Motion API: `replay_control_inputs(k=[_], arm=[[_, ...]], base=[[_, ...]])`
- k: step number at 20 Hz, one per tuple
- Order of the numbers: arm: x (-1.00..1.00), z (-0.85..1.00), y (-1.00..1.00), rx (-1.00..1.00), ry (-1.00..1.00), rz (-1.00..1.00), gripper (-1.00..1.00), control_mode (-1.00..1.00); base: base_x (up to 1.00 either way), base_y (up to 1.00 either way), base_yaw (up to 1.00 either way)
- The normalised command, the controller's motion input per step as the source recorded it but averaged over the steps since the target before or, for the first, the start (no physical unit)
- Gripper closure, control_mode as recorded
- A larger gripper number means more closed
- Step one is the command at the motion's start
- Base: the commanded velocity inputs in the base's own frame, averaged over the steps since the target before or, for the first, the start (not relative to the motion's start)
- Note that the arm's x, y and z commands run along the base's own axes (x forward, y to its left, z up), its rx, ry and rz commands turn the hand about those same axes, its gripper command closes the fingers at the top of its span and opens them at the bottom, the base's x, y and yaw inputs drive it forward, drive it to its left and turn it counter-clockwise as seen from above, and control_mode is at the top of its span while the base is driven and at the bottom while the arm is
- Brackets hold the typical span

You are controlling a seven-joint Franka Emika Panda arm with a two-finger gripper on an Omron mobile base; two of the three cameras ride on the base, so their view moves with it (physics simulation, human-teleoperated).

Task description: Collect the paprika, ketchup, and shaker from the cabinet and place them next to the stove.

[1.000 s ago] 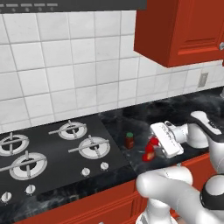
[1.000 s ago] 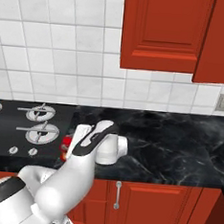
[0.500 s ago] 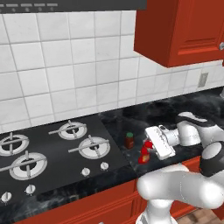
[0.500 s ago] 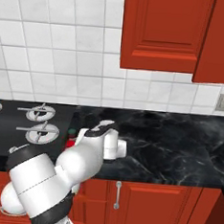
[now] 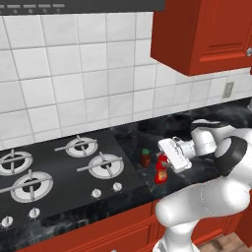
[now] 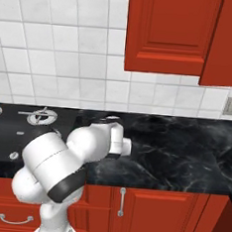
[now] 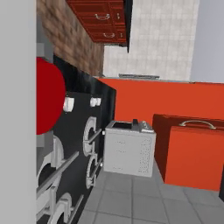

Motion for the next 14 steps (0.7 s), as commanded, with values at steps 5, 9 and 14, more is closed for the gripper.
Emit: replay_control_inputs(k=[5,9,14], arm=[[0.0,-0.31,0.19,-0.02,-0.01,0.0,1.0,-1.0],[-0.12,-0.22,0.22,-0.01,-0.05,0.0,1.0,-1.0],[-0.14,-0.2,0.19,0.0,-0.07,0.0,1.0,-1.0]], base=[[0.0,0.0,0.0],[0.0,0.0,0.0],[0.0,0.0,0.0]])
